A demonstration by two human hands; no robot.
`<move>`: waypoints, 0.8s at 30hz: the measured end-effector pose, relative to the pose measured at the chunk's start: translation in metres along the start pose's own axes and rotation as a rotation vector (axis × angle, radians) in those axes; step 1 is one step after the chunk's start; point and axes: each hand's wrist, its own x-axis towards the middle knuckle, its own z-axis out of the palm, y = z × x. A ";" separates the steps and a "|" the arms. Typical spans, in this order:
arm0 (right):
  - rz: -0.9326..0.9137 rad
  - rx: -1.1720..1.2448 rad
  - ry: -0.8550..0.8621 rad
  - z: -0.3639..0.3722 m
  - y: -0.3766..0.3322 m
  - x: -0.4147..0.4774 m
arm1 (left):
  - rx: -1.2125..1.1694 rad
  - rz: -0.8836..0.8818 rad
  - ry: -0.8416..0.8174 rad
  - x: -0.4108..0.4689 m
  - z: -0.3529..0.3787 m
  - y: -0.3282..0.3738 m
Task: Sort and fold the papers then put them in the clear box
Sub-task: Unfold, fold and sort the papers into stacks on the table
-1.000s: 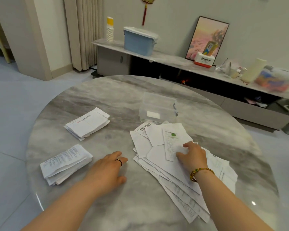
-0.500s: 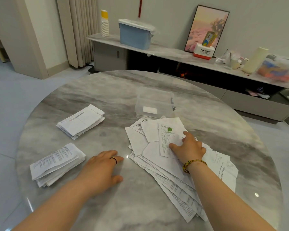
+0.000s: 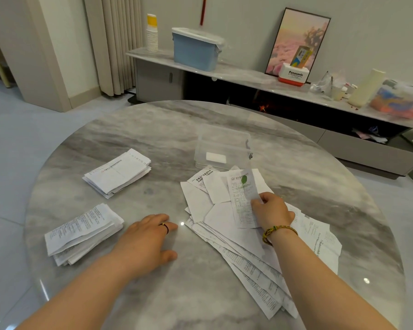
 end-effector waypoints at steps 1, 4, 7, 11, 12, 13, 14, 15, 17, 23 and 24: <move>-0.009 0.044 0.004 -0.004 0.001 -0.003 | -0.003 -0.001 -0.002 0.000 -0.001 0.000; -0.015 0.285 -0.048 -0.017 -0.002 -0.017 | -0.122 -0.025 0.029 -0.001 -0.002 0.001; -0.018 0.467 -0.121 -0.030 -0.008 -0.040 | -0.476 -0.091 0.112 -0.002 -0.007 0.005; -0.004 0.676 -0.320 -0.032 -0.017 -0.086 | -0.976 -0.106 0.110 -0.015 -0.017 0.023; -0.011 0.703 -0.358 -0.029 -0.020 -0.095 | -1.065 -0.089 0.072 -0.019 -0.018 0.027; -0.021 0.722 -0.392 -0.026 -0.022 -0.105 | -1.132 -0.075 0.029 -0.024 -0.018 0.030; -0.037 0.739 -0.427 -0.023 -0.024 -0.112 | -1.183 -0.068 0.001 -0.027 -0.020 0.031; -0.053 0.746 -0.463 -0.019 -0.027 -0.118 | -1.220 -0.073 0.000 -0.031 -0.021 0.032; -0.074 0.753 -0.512 -0.015 -0.030 -0.125 | -1.244 -0.093 0.027 -0.036 -0.025 0.029; -0.070 0.732 -0.535 -0.008 -0.032 -0.121 | -1.220 -0.147 0.072 -0.041 -0.029 0.024; -0.070 0.745 -0.536 -0.007 -0.032 -0.119 | -1.224 -0.140 0.071 -0.042 -0.029 0.023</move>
